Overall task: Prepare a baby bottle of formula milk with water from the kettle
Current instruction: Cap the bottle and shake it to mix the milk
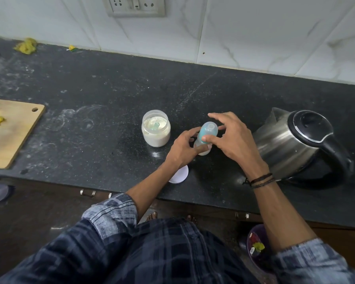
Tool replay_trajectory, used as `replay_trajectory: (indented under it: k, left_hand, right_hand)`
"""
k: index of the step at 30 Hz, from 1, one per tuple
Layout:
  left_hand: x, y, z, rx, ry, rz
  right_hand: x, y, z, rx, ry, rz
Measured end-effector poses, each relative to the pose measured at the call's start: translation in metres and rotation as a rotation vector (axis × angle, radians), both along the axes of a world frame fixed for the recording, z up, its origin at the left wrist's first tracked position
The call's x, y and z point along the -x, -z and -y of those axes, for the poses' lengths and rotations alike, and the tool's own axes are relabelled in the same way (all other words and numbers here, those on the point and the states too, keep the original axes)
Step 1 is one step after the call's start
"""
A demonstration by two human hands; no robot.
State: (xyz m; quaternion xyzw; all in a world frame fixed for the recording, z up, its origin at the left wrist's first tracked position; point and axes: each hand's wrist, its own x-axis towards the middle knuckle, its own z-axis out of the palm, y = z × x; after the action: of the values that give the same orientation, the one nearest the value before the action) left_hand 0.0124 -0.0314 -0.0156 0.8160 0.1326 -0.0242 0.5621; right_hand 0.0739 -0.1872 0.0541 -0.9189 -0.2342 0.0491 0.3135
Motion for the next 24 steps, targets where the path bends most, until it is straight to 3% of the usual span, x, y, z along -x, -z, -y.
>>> replay_trajectory:
  k: [24]
  left_hand:
    - [-0.0005, 0.0033, -0.0014, 0.007, 0.020, 0.002]
  right_hand:
    - [0.0016, 0.0009, -0.0010, 0.032, 0.039, 0.000]
